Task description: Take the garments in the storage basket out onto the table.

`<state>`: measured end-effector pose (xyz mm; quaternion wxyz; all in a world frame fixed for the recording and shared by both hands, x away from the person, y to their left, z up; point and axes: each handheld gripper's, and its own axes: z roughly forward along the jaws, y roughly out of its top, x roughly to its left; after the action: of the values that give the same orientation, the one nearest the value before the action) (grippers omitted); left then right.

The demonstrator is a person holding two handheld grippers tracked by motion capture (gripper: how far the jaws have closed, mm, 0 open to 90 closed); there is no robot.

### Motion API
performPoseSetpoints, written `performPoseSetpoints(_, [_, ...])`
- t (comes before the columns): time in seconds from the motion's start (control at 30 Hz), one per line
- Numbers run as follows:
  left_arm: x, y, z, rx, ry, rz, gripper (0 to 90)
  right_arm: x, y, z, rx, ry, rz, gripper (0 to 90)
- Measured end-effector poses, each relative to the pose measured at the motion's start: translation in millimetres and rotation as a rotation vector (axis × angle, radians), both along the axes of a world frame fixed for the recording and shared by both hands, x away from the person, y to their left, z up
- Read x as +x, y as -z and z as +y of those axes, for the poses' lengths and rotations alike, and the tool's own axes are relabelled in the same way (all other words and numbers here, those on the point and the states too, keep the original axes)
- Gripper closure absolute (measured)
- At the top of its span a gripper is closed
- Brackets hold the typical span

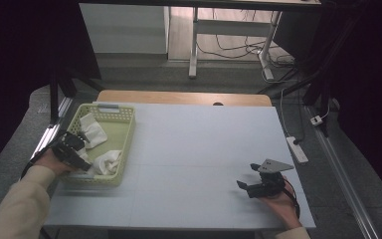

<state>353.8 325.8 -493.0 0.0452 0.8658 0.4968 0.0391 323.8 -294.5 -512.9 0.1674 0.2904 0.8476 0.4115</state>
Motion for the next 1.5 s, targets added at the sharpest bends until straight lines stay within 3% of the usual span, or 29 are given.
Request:
performPoseSetpoints(0.3, [-0.5, 3.8, 2.2, -0.028, -0.03, -0.022, 59.2, 0.1, 0.2, 0.1, -0.008, 0.001, -0.007, 15.2])
performPoseSetpoints(0.5, [-2.1, 3.0, 4.8, -0.05, -0.038, -0.037, 63.1, -0.3, 0.0, 0.1, -0.008, 0.006, -0.012, 15.3])
performPoseSetpoints(0.7, [-5.5, 1.2, 13.0, -0.112, -0.059, -0.063, 67.5, -0.3, 0.2, 0.1, -0.008, 0.011, -0.009, 15.3])
performPoseSetpoints(1.2, [-15.5, -12.8, 17.9, -0.177, -0.092, -0.187, 72.2, -0.5, 0.1, -0.7, -0.019, 0.018, -0.015, 15.5])
performPoseSetpoints(1.5, [-26.3, -31.4, 20.1, -0.245, -0.112, -0.309, 73.7, -0.6, 0.1, -1.1, -0.015, 0.019, -0.016, 15.5])
